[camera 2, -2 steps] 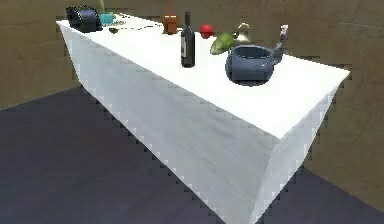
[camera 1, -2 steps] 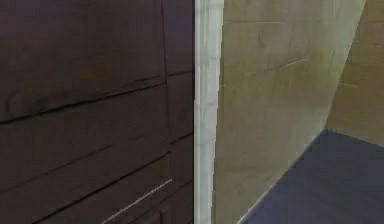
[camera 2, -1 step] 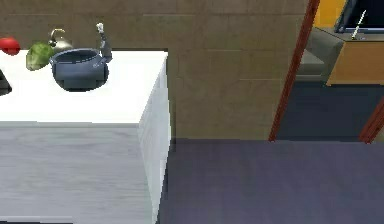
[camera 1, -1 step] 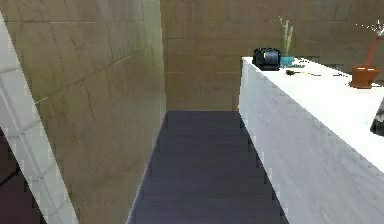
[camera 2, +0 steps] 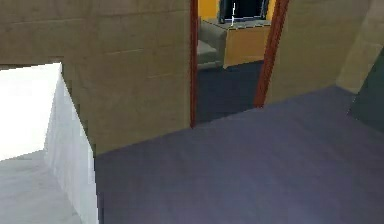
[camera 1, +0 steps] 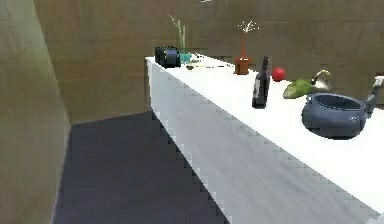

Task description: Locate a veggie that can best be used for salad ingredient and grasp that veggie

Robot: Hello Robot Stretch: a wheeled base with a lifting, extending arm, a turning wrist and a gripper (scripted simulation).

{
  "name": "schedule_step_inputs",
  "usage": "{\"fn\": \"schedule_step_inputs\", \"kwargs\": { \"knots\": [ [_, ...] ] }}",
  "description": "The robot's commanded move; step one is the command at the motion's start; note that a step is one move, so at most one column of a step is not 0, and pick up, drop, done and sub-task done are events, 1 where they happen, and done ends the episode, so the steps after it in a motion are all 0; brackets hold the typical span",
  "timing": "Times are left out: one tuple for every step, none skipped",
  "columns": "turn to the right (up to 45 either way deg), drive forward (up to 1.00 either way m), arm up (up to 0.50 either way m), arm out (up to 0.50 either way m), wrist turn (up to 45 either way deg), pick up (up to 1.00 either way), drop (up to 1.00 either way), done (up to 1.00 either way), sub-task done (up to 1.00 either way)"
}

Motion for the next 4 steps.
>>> {"fn": "schedule_step_inputs", "kwargs": {
  "knots": [
    [0.0, 0.35, 0.0, 0.0, 0.0, 0.0, 0.0, 0.0, 0.0],
    [-45.0, 0.0, 0.0, 0.0, 0.0, 0.0, 0.0, 0.0, 0.0],
    [45.0, 0.0, 0.0, 0.0, 0.0, 0.0, 0.0, 0.0, 0.0],
    [18.0, 0.0, 0.0, 0.0, 0.0, 0.0, 0.0, 0.0, 0.0]
  ]
}}
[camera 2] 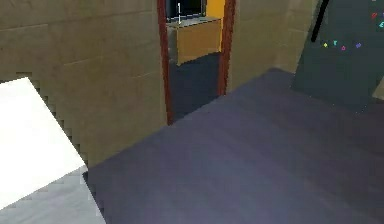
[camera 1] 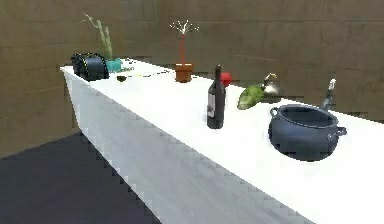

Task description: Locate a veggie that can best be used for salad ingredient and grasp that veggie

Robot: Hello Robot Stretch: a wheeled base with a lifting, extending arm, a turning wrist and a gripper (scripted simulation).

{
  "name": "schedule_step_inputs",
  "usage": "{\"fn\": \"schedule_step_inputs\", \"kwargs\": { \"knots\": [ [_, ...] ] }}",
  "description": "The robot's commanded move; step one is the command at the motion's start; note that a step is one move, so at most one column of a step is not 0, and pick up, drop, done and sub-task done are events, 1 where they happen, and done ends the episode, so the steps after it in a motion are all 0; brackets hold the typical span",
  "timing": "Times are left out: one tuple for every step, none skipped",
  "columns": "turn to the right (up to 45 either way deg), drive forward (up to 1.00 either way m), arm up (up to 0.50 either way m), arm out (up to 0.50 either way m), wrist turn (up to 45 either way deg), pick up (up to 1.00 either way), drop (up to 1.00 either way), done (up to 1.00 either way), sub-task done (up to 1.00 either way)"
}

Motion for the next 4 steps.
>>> {"fn": "schedule_step_inputs", "kwargs": {
  "knots": [
    [0.0, 0.4, 0.0, 0.0, 0.0, 0.0, 0.0, 0.0, 0.0],
    [-45.0, 0.0, 0.0, 0.0, 0.0, 0.0, 0.0, 0.0, 0.0],
    [-18.0, 0.0, 0.0, 0.0, 0.0, 0.0, 0.0, 0.0, 0.0],
    [0.0, 0.0, 0.5, 0.0, 0.0, 0.0, 0.0, 0.0, 0.0]
  ]
}}
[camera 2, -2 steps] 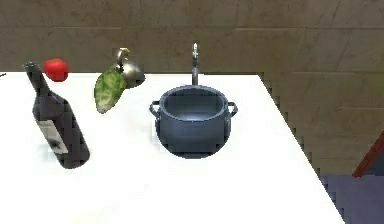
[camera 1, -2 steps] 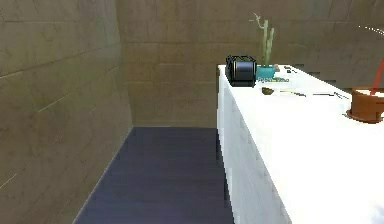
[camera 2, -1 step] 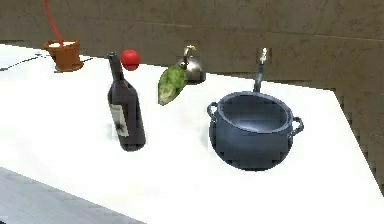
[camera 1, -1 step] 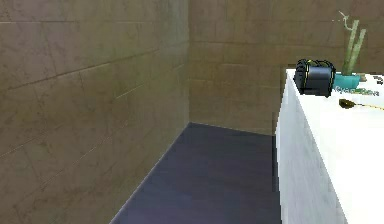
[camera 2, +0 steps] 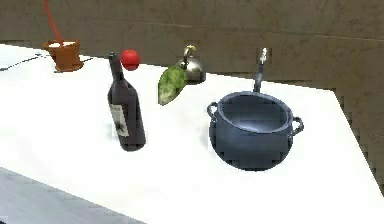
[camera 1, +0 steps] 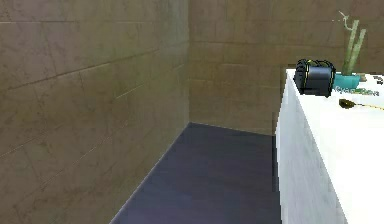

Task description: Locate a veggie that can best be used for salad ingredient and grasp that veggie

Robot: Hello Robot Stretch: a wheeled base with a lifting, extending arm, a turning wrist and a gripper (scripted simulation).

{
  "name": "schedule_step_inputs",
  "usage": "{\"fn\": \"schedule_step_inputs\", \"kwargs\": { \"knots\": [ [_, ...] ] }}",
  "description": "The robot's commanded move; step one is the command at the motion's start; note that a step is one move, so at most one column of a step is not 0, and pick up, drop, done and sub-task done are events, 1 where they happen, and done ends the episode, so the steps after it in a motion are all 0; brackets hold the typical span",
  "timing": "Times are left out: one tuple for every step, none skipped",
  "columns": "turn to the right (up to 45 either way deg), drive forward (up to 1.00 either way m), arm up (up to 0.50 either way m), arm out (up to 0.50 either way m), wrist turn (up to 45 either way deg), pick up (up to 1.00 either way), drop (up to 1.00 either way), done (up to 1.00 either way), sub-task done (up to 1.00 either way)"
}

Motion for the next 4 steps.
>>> {"fn": "schedule_step_inputs", "kwargs": {
  "knots": [
    [0.0, 0.0, 0.38, 0.0, 0.0, 0.0, 0.0, 0.0, 0.0],
    [0.0, 0.0, 0.0, 0.46, 0.0, 0.0, 0.0, 0.0, 0.0],
    [0.0, 0.0, 0.0, 0.0, 45.0, 0.0, 0.0, 0.0, 0.0],
    [0.0, 0.0, 0.0, 0.0, 45.0, 0.0, 0.0, 0.0, 0.0]
  ]
}}
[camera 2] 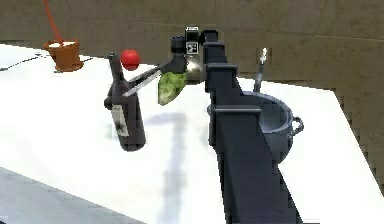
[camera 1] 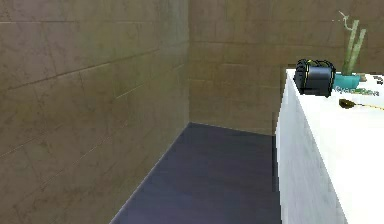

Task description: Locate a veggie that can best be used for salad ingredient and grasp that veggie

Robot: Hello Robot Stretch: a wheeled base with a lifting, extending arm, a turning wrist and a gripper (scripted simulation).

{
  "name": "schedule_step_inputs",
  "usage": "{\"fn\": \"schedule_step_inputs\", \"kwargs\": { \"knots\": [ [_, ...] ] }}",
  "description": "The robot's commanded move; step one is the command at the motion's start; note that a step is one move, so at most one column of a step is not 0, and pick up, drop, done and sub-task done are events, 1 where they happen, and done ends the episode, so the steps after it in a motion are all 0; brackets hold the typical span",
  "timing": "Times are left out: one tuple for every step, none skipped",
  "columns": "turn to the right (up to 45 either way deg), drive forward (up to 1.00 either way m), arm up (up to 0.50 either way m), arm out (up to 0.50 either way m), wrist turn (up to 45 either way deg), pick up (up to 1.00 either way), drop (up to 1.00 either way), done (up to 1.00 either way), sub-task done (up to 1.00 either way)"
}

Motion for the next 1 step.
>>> {"fn": "schedule_step_inputs", "kwargs": {
  "knots": [
    [0.0, 0.0, 0.0, 0.0, 45.0, 0.0, 0.0, 0.0, 0.0]
  ]
}}
